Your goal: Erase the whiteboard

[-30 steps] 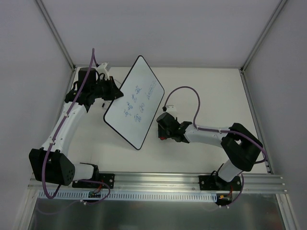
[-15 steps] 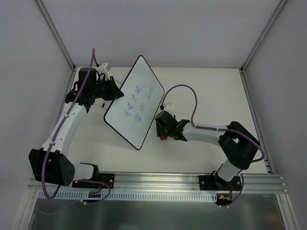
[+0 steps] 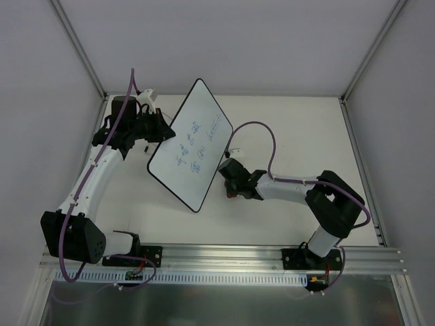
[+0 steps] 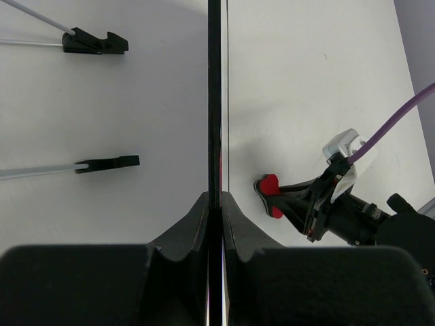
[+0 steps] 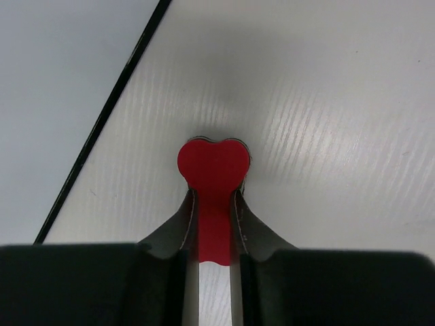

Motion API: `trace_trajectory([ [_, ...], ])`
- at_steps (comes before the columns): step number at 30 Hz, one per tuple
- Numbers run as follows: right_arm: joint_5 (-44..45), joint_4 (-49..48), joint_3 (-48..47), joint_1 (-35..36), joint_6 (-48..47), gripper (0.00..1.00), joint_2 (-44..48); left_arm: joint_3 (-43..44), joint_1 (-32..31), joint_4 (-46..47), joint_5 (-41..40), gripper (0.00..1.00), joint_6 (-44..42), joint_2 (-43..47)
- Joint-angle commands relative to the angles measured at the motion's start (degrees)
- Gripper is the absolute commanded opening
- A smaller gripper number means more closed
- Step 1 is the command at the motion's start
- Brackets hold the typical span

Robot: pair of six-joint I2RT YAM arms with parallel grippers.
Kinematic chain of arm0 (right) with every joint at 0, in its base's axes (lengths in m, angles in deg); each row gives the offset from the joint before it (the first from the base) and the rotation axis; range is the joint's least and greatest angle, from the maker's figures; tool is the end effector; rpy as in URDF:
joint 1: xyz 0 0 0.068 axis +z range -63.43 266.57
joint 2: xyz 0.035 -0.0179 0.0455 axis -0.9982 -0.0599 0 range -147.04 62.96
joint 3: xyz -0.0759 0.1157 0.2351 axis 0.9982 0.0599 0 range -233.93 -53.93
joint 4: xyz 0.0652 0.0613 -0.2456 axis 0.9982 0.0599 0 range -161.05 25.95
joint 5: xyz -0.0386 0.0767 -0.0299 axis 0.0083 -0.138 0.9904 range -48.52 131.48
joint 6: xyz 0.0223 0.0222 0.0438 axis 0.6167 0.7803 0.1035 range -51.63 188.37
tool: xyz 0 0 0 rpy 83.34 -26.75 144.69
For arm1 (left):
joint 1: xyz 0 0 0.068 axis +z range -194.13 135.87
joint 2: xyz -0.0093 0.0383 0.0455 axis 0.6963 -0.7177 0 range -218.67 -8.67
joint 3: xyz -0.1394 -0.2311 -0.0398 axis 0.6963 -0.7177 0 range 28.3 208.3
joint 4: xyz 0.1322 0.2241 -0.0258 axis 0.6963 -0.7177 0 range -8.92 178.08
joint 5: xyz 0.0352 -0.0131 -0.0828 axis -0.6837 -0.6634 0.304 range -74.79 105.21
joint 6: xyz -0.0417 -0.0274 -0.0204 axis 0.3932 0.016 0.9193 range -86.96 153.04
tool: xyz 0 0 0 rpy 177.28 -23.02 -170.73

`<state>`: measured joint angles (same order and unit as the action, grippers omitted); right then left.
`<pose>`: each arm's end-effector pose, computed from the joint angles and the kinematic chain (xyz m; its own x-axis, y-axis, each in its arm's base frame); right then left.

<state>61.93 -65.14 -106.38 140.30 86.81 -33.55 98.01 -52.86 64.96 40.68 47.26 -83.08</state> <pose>0.2093 0.2640 0.1663 -0.6266 -0.3532 -0.6947 -0.4474 0.8929 -0.0504 0.2864 -0.0594 0.3580 -0.5730 -0.1365 -0.8081 0.3840 0.8264 -0.4119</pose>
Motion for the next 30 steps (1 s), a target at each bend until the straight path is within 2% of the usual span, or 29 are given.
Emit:
trace_trajectory([
  [1,2.0,-0.3,-2.3,0.0,-2.7,0.11,1.7,-0.5,-1.9,1.6,0.5,0.0,-1.2,0.7],
  [3,1.2,-2.5,-2.7,-0.2,-5.8,0.06,3.4,-0.5,-2.9,1.6,0.7,0.0,-1.2,0.2],
  [4,0.5,-3.5,-3.2,-0.8,-6.6,0.01,5.3,-0.6,-3.3,1.6,0.7,0.0,-1.2,-0.1],
  [10,-8.2,-14.9,-5.4,-2.5,-11.0,0.0,8.9,-1.0,-5.6,1.6,0.7,0.0,-1.3,-1.5],
  [11,-9.2,-19.1,-5.5,-2.5,-11.5,0.0,8.7,-1.0,-5.7,1.6,0.6,0.0,-1.4,-1.5],
  [17,-14.8,-31.9,-8.0,-2.2,-16.8,0.0,2.8,0.5,-5.7,1.5,1.6,0.0,-3.1,-3.4],
  [23,-13.5,-37.1,-11.7,-2.2,-23.3,0.0,-2.6,2.3,-5.8,1.4,3.9,0.0,-6.4,-4.8],
  [30,-19.8,-41.2,-12.2,0.0,-31.0,0.0,-6.4,5.9,-5.8,0.9,7.7,0.0,-9.5,-9.3],
])
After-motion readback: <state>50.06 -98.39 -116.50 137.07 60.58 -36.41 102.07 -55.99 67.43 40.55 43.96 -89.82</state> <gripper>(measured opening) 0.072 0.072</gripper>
